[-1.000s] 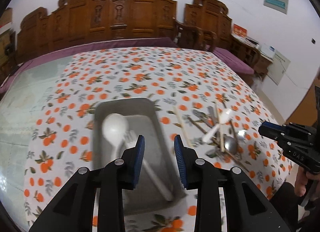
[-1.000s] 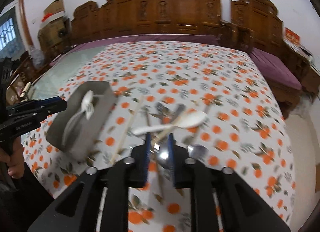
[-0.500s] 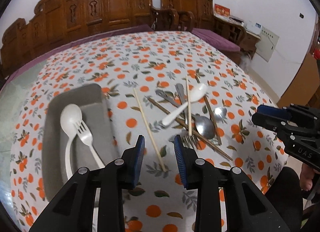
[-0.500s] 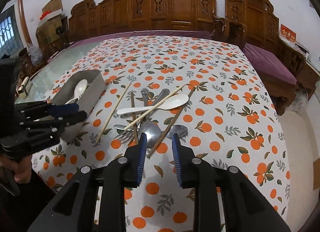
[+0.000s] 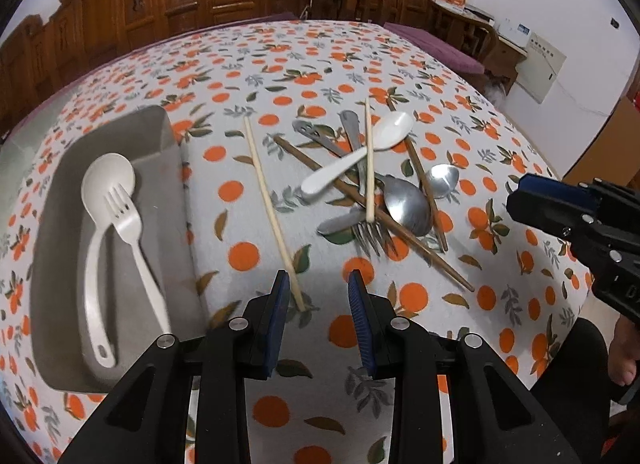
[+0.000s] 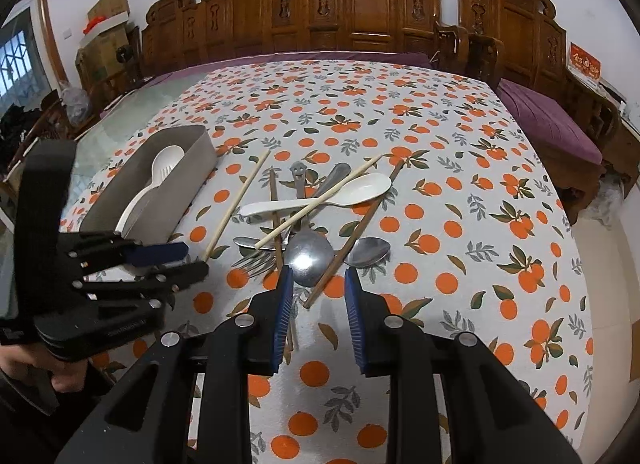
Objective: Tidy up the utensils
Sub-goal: 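Grasp a wooden chopstick from the pile with the left tool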
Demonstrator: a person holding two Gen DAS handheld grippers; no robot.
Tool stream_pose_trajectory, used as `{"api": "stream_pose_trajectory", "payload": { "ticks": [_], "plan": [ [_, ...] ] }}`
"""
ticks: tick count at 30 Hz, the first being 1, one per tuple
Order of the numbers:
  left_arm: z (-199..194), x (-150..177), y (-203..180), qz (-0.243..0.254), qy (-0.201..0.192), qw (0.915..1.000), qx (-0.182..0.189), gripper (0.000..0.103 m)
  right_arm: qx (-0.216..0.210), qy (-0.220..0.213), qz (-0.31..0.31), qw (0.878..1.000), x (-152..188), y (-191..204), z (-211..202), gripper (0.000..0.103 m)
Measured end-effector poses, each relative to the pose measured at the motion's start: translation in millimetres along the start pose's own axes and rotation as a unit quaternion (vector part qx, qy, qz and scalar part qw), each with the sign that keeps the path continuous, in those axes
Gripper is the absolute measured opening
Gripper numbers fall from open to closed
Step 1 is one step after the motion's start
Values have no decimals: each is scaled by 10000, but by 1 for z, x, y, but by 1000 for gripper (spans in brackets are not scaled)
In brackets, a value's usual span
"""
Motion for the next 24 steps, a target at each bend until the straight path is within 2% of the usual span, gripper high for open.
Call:
{"api": "stream_pose_trajectory", "payload": {
  "ticks": [4,8,13,20,21,24],
  "plan": [
    [7,3,-4,53,39,9999,-126,25,-11,-8,2,10000,0,0,0,32],
    [15,6,1,-71,102,9997,-229,22,-14,-8,10,10000,0,0,-1,32],
    [18,6,10,-272,132,9993,-234,13,-34,5,-26,10000,1,3,0,33],
    [19,7,8,-140,153,9991,-383,13,-44,34,-42,10000,3,5,3,33],
    [19,8,8,-126,155,9989,-413,7,-41,37,-48,10000,3,6,3,33],
    [18,7,12,-209,189,9991,-317,4,-35,46,-39,10000,4,6,4,33]
  ]
}}
Point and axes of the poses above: each gripper's, at about its wrist camera, not at the fingertips, and z roughly the way its jaws point, y to its left, x to its underside, the point moved 4 cm from there along z, roughly the way its jaws point, and after that the axes turned 1 degree about x, right-handed, at the moved point
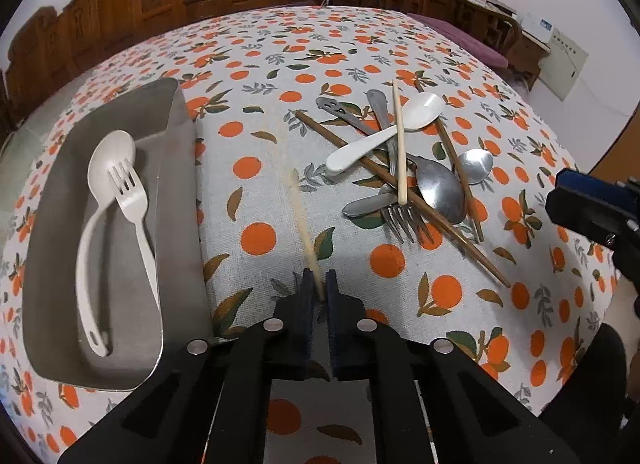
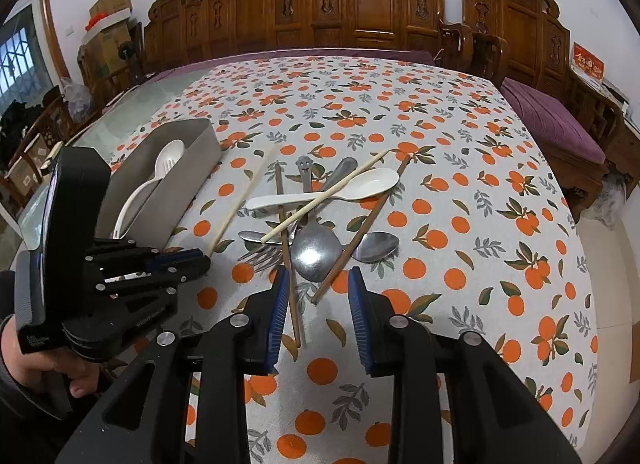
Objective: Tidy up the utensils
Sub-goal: 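Grasp a wooden chopstick from the pile with the left tool, then grasp another wooden chopstick with the right tool while the left tool holds its chopstick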
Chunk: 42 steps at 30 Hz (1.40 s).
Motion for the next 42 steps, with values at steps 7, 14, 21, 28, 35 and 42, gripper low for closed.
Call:
{"api": "stream_pose_trajectory", "payload": {
  "ticks": [7,14,21,28,35,42],
  "plan": [
    [-24,-9,6,-145,-277,9992,256,3,21,28,95,9999,-2,0,5,33],
    [-56,-23,6,-92,-730,9964,415,3,44,24,237,9997,-22,1,22,33],
    [-78,-30,11,-109,-1019,9930,586,3,22,219,475,9986,-45,4,64,33],
    [-91,-33,17,-137,-1167,9909,653,3,5,566,754,9955,-55,2,102,32],
    [-99,-33,20,-123,-1234,9898,700,3,-151,818,1114,9903,-54,-1,119,21],
    [-98,-32,19,-89,-1259,9895,705,3,-92,801,1128,9903,-55,-1,114,6]
  ]
}}
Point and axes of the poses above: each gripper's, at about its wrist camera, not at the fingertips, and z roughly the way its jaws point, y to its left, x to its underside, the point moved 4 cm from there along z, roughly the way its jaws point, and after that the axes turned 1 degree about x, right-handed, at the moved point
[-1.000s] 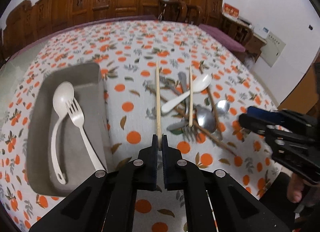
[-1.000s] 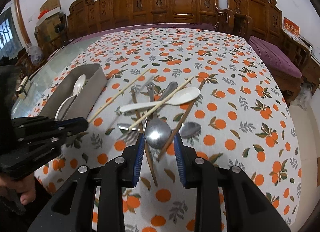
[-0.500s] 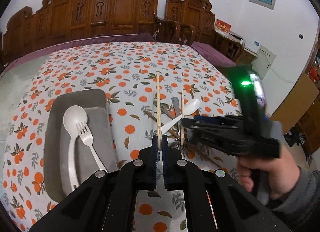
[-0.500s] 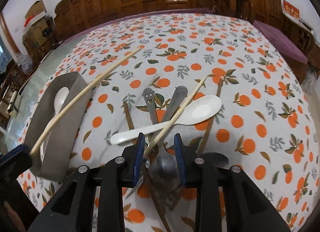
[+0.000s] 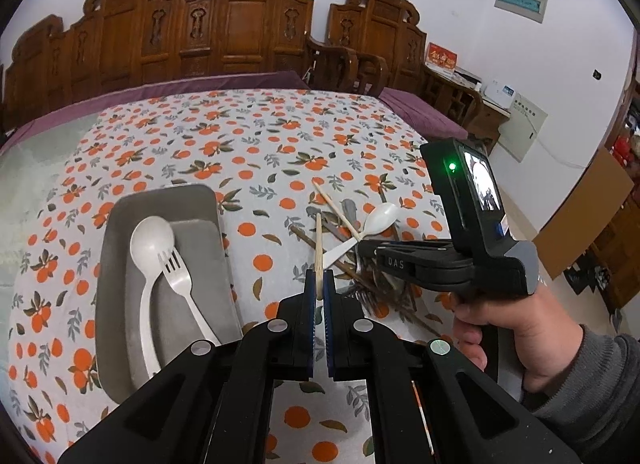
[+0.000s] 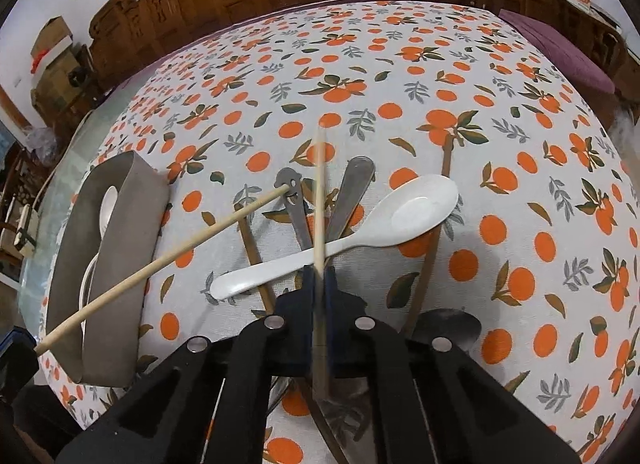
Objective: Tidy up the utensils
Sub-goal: 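Grasp another wooden chopstick with the right tool while the left tool holds its chopstick, then lower the chopstick into the tray and open the left tool while the right tool carries its chopstick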
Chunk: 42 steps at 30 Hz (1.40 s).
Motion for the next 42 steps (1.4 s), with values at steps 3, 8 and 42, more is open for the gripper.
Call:
{"api": "stream_pose_trajectory", "payload": {
  "ticks": [3,8,42],
  "plan": [
    [-4,-2,-1,20,-91,10000,15,2,70,-47,1,10000,-1,-3,-6,6],
    [-13,-6,0,37,-241,9997,16,2,-11,-204,-15,9998,-2,-4,-23,6],
    [-68,7,91,-316,-544,9913,-1153,2,-803,-599,-1049,9894,15,106,-84,6]
  ]
}}
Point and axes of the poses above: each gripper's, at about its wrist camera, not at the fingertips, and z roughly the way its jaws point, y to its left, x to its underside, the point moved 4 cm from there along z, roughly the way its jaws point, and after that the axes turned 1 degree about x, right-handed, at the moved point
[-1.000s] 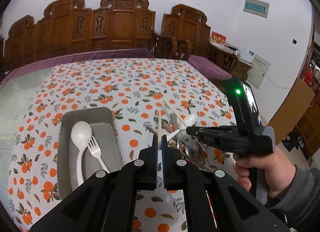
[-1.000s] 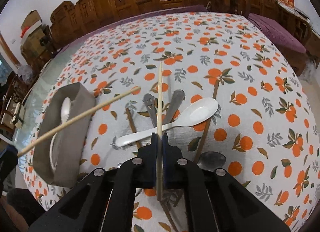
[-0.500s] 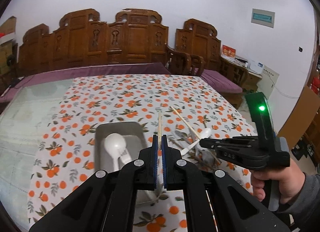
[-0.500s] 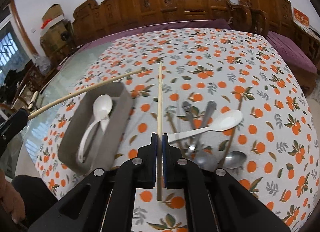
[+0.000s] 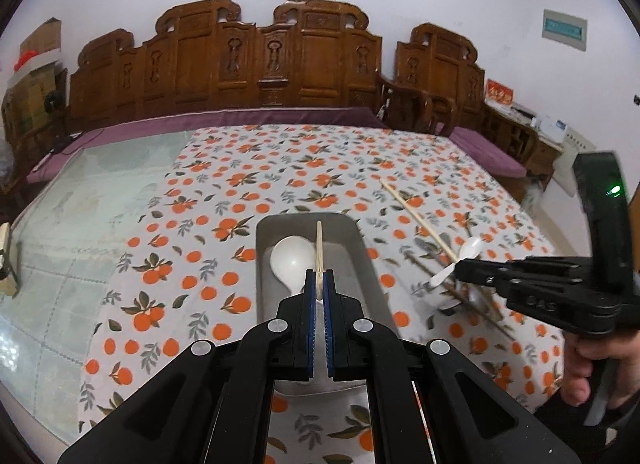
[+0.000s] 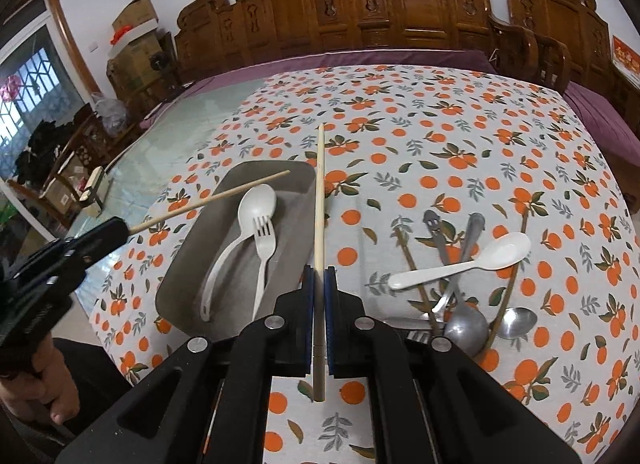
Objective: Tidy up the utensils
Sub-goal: 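Lower the chopstick into the tray and open the left tool while the right tool carries its chopstick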
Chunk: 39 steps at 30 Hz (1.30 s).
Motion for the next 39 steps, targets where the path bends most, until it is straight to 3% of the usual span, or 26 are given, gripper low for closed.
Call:
{"api": "stream_pose_trajectory", "payload": {
  "ticks": [10,19,23,25,39],
  "plan": [
    [28,12,2,2,391,9992,-88,3,-59,71,-53,9999,3,10,7,6],
    [38,20,-1,10,708,9975,45,3,-144,106,-63,9998,5,17,9,6],
    [35,17,3,-59,672,9977,103,7,-191,106,-75,9997,4,22,11,6],
    [33,15,4,-74,639,9979,118,19,-213,115,-95,9997,4,25,13,6],
    [9,-10,48,-462,245,9986,-63,19,-405,245,-51,9989,-1,47,41,6]
  ]
}}
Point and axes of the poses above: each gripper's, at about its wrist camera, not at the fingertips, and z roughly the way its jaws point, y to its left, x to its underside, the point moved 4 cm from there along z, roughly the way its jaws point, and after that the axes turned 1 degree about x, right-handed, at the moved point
